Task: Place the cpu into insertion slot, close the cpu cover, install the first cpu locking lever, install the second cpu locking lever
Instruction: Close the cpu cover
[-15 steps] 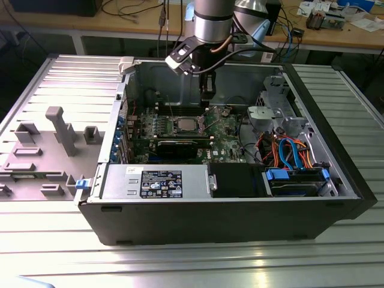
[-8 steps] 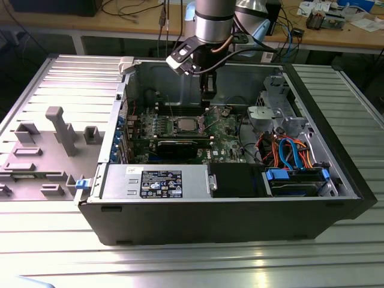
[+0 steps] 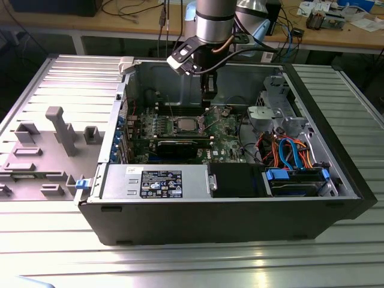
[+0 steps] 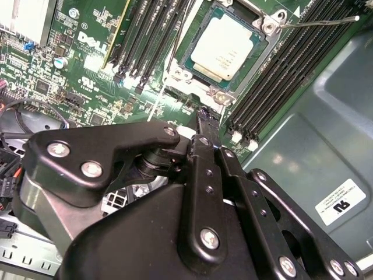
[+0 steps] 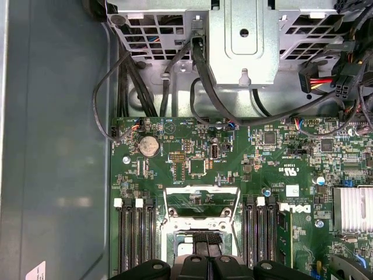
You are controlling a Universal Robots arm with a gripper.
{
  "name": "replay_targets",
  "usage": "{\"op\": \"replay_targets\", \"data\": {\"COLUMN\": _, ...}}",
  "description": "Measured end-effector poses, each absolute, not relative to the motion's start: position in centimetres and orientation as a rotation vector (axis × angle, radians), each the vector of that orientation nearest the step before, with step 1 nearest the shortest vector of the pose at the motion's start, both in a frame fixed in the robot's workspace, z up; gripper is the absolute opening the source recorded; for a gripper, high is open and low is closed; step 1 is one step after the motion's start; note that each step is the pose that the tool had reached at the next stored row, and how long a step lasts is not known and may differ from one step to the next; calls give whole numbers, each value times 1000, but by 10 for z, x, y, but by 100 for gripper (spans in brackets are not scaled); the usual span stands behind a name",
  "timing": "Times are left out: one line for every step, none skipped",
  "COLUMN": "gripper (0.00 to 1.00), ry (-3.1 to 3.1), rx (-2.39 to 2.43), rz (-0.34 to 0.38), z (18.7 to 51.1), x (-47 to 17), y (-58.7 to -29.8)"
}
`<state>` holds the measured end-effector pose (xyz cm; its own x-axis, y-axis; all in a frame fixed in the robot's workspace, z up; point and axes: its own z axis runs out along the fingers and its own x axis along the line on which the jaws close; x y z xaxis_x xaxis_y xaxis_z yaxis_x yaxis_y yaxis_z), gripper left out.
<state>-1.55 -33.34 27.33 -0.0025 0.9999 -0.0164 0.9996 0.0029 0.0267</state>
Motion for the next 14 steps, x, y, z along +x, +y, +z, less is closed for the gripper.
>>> {"op": "replay_targets", "data": {"gripper": 11, "ry": 2203, "rx": 2197, "rz": 11, "z": 273, "x": -16, "y": -333}}
{"op": "replay_targets", "data": {"gripper": 11, "ry": 2203, "rx": 2197, "rz": 11, "z": 273, "x": -15, "y": -333}}
{"op": "replay_targets", "data": {"gripper": 11, "ry": 2203, "rx": 2197, "rz": 11, "z": 273, "x": -15, "y": -333}}
{"op": "replay_targets", "data": {"gripper": 11, "ry": 2203, "rx": 2197, "rz": 11, "z": 273, "x": -15, "y": -333}}
{"op": "replay_targets", "data": {"gripper": 11, "ry": 2203, "rx": 2197, "rz": 11, "z": 273, "x": -15, "y": -333}}
{"op": "replay_targets", "data": {"gripper": 11, "ry": 2203, "rx": 2197, "rz": 11, "z": 273, "x": -14, "y": -333}}
{"op": "replay_targets", "data": {"gripper": 11, "ry": 2203, "rx": 2197, "rz": 11, "z": 273, "x": -13, "y": -333}}
{"op": "replay_targets", "data": {"gripper": 11, "ry": 2203, "rx": 2197, "rz": 12, "z": 273, "x": -8, "y": -333}}
{"op": "replay_targets", "data": {"gripper": 11, "ry": 2203, "rx": 2197, "rz": 11, "z": 273, "x": -5, "y": -333}}
{"op": "replay_targets", "data": {"gripper": 11, "ry": 2203, "rx": 2197, "rz": 11, "z": 273, "x": -2, "y": -333}}
{"op": "replay_targets", "data": {"gripper": 11, "ry": 2203, "rx": 2197, "rz": 11, "z": 272, "x": 2, "y": -333}}
{"op": "replay_targets", "data": {"gripper": 11, "ry": 2203, "rx": 2197, "rz": 11, "z": 272, "x": 4, "y": -333}}
{"op": "replay_targets", "data": {"gripper": 11, "ry": 2203, "rx": 2197, "rz": 11, "z": 272, "x": 5, "y": -333}}
{"op": "replay_targets", "data": {"gripper": 11, "ry": 2203, "rx": 2197, "rz": 11, "z": 272, "x": 5, "y": -333}}
